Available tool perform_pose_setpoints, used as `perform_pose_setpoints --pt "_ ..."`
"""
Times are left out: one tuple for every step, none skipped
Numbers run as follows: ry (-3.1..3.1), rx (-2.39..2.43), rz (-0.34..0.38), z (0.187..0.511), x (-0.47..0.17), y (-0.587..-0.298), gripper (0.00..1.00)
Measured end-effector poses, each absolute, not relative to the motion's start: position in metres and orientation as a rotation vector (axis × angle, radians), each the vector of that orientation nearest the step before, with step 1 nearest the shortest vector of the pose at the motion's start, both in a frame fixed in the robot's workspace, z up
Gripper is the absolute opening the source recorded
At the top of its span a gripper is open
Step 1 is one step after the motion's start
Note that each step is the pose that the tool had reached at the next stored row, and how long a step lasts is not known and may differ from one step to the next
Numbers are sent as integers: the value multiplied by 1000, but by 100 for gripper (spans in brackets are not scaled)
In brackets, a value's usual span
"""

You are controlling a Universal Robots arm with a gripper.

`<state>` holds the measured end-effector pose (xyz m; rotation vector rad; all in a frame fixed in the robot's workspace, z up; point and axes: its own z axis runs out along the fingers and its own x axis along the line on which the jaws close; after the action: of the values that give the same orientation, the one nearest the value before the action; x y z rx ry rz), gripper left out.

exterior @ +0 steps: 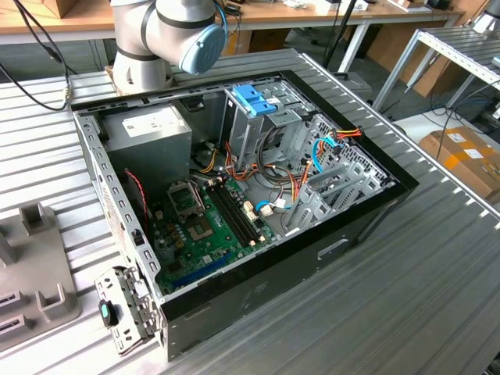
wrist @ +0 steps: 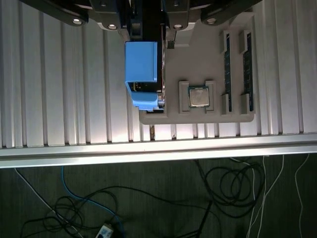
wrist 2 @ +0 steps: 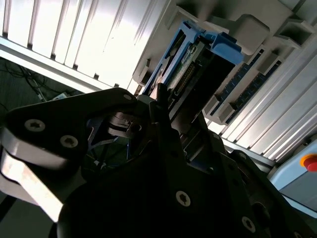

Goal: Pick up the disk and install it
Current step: 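Pick up the disk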

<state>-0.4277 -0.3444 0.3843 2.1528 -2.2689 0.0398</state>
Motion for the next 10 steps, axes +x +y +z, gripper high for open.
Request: perform_pose_setpoints --pt "-2269 2153 40 384 -428 -344 35" --pt "-2269 2153 40 385 -428 -344 35" --pt "-2269 2153 40 385 -428 -344 35" --pt "-2269 2153 40 385 -428 -344 35" --pt "-2269 2153 40 385 -428 -344 35" --pt "-2269 2153 40 385 -428 -344 35" --pt "-2269 2153 40 385 -428 -344 35" --pt "-2269 2153 40 386 -428 -344 35" --pt "-2269 2153 40 386 -428 -344 35" --pt "-2269 2153 40 386 -428 -344 35"
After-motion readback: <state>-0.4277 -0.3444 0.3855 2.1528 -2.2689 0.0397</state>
